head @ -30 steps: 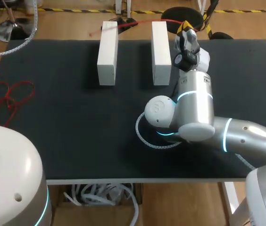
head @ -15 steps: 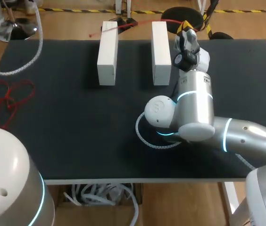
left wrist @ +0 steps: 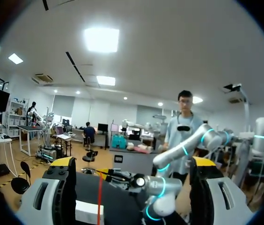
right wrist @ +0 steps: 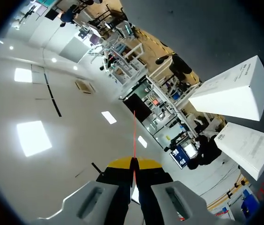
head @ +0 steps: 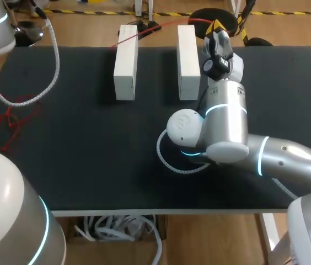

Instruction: Grab the tape and strap the tape.

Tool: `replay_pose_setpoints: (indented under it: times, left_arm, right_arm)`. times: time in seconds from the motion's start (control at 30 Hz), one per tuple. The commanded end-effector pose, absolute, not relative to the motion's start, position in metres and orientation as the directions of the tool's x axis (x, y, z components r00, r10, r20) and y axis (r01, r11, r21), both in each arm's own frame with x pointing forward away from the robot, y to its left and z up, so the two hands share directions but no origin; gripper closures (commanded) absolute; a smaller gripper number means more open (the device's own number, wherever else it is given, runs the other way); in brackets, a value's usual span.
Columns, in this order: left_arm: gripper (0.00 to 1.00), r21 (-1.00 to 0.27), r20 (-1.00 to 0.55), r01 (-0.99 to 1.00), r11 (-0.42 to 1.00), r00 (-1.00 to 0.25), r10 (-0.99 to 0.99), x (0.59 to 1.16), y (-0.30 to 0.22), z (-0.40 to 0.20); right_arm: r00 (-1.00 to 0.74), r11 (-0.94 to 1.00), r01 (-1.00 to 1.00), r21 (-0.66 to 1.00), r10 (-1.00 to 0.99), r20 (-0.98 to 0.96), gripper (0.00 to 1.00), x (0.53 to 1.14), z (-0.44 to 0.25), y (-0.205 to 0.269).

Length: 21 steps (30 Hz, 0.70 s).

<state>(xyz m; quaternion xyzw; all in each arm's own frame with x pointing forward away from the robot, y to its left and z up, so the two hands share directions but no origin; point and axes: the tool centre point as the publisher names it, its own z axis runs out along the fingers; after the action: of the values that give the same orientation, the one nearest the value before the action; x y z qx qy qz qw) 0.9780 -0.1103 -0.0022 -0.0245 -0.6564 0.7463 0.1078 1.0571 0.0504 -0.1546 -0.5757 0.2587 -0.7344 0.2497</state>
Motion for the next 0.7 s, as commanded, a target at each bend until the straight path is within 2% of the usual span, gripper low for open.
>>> replay_pose_setpoints:
  times: [0.03,0.3,0.7]
  left_arm:
    - [0.0,-0.974,0.102,-0.13,-0.183,-0.983,0.156,0.97,-0.114,-0.013]
    - [0.0,-0.956,0.103,-0.135,-0.261,-0.986,0.13,0.97,-0.121,-0.023]
    - [0.0,-0.947,0.109,-0.141,-0.29,-0.986,0.124,0.976,-0.122,-0.031]
  right_arm:
    - [-0.218,-0.739,0.059,-0.671,-0.665,0.714,1.0,1.059,-0.152,0.053]
    - [-0.233,-0.707,0.049,-0.705,-0.695,0.68,1.0,1.06,-0.14,0.049]
    - [-0.268,-0.663,0.045,-0.748,-0.729,0.63,1.0,1.056,-0.116,0.037]
